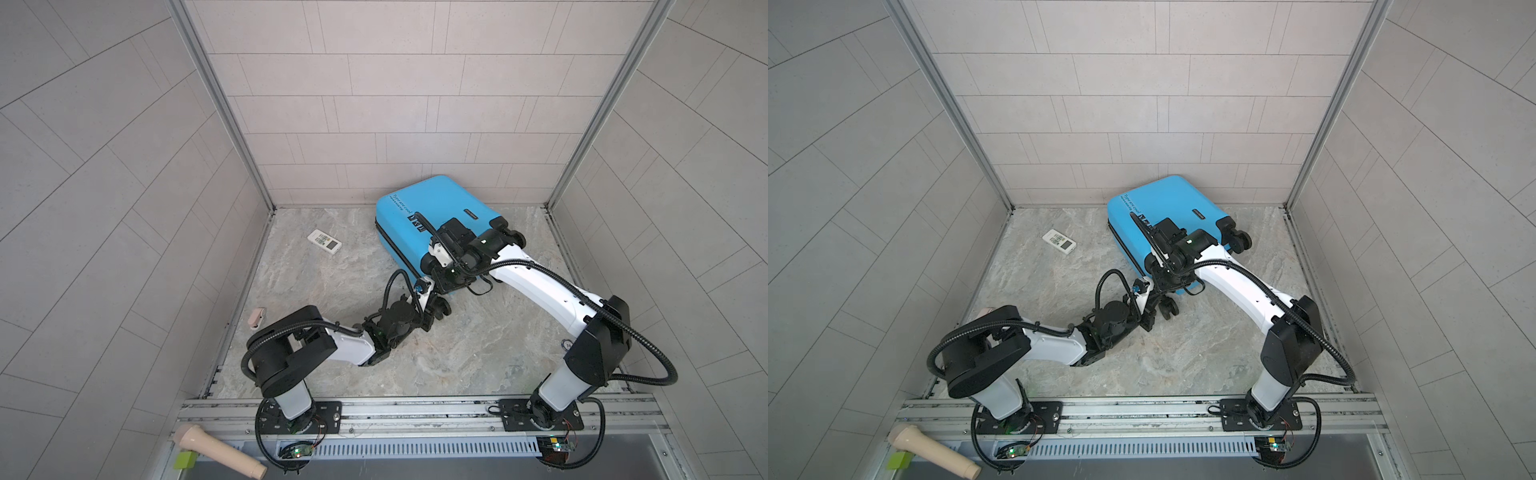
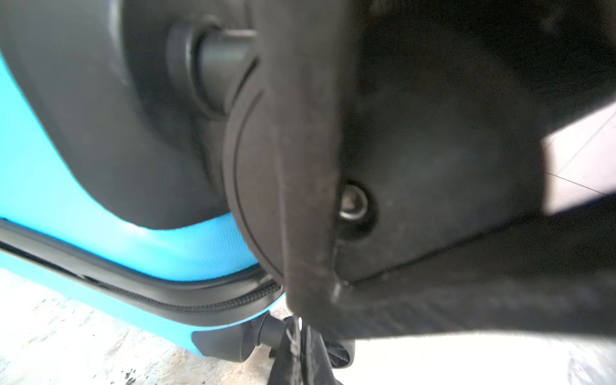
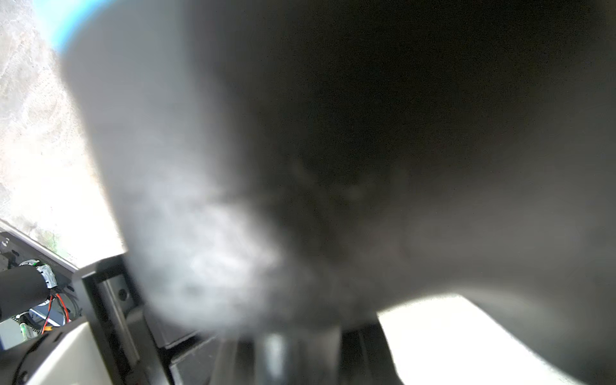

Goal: Pack the luggage

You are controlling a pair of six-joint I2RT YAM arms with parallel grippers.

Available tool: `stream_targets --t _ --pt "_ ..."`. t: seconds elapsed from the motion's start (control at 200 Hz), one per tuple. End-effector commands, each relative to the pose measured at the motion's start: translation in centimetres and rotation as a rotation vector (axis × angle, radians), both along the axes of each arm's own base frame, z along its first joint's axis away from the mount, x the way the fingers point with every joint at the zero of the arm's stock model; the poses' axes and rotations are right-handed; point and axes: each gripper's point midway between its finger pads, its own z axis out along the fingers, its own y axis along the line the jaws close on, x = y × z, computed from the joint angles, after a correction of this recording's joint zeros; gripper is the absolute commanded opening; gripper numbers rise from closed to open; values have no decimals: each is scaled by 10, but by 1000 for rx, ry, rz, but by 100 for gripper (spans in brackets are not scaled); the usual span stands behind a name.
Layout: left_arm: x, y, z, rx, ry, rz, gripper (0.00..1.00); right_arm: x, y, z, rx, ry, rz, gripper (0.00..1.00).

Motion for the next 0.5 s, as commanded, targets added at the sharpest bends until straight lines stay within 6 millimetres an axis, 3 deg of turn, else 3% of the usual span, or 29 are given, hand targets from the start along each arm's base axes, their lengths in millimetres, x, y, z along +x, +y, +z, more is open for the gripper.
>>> stream_targets --t 0.0,0.08,0.165,0.36,0.495 --pt "-56 -42 37 -147 -86 -252 0 50 16 50 177 -241 -76 38" --pt "-54 -36 27 -142 -76 -232 0 45 -4 49 161 -233 -99 59" --pt "-54 -34 17 -134 -56 -225 0 40 -26 55 146 -242 -120 70" --pt "-54 -30 6 -137 -36 -210 0 38 -81 79 64 -341 -210 78" --pt "-53 -30 3 -132 -33 -208 0 40 -128 82 -7 -364 -317 80"
